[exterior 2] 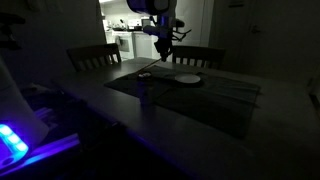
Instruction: Put the straw inside the can
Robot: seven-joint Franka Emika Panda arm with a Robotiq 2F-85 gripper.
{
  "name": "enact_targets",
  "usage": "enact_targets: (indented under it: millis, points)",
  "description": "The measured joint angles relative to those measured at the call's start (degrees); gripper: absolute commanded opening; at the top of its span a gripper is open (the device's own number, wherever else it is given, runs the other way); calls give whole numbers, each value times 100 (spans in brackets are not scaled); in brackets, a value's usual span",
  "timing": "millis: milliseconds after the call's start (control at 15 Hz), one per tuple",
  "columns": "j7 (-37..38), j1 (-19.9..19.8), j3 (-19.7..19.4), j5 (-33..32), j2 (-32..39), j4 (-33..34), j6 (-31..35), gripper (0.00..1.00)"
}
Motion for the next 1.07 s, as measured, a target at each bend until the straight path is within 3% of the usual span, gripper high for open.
enact_targets:
  millis: [533, 933, 1000, 1067]
  points:
    - [-482, -61, -13, 132, -733, -415, 80, 2]
    - [-1754, -115, -12, 746, -1533, -992, 363, 2]
    - [-2014, -115, -11, 880, -1684, -1105, 416, 10]
    - [-2233, -113, -12, 999, -1853, -1231, 470, 10]
